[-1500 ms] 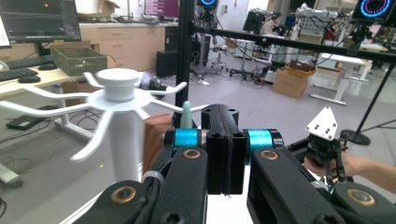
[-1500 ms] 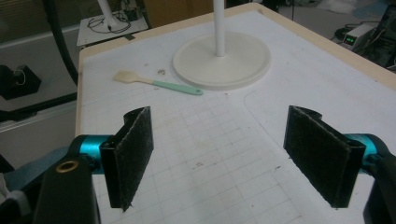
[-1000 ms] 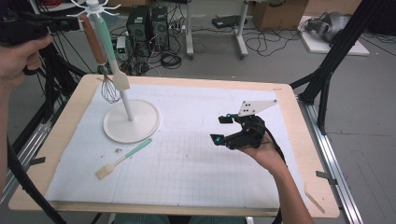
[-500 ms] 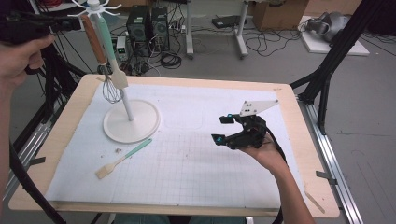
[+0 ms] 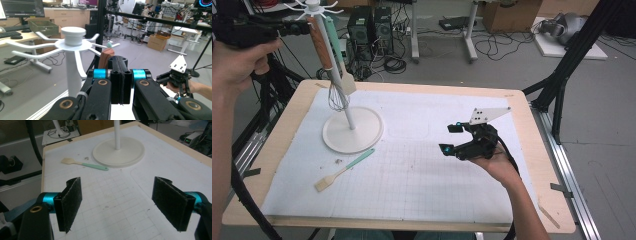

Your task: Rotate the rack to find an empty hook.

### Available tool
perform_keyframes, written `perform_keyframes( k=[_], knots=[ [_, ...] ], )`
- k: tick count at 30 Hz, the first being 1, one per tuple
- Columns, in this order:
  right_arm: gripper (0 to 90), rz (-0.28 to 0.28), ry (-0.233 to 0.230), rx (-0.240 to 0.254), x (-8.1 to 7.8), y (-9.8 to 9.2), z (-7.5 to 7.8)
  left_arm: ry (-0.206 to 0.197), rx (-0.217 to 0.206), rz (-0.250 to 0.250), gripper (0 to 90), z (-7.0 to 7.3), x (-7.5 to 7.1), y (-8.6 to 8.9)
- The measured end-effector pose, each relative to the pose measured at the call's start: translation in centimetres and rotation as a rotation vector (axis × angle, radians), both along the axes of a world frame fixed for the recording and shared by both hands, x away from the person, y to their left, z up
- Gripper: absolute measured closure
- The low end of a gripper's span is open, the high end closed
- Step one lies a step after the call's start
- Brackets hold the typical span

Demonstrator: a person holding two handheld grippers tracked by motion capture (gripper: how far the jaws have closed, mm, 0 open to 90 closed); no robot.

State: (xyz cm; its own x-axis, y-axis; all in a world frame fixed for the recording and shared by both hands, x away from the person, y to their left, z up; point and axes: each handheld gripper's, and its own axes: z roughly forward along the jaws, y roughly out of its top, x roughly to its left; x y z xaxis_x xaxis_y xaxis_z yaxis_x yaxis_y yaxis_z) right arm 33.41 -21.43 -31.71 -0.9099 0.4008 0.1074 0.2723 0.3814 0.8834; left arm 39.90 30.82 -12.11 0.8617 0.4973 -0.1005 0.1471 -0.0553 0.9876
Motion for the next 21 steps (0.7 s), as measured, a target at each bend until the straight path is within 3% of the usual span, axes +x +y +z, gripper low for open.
perform_keyframes(
  k=[10, 21],
  knots=[
    [23.2, -0.001, 0.002, 0.002, 0.0, -0.1, 0.0, -0.011, -0.006, -0.017, 89.5, 0.1, 0.0, -1.0],
    [23.2, 0.005, 0.005, -0.004, 0.0, 0.3, -0.1, -0.026, -0.01, 0.002, 89.4, 0.6, -1.2, 0.8]
  ],
)
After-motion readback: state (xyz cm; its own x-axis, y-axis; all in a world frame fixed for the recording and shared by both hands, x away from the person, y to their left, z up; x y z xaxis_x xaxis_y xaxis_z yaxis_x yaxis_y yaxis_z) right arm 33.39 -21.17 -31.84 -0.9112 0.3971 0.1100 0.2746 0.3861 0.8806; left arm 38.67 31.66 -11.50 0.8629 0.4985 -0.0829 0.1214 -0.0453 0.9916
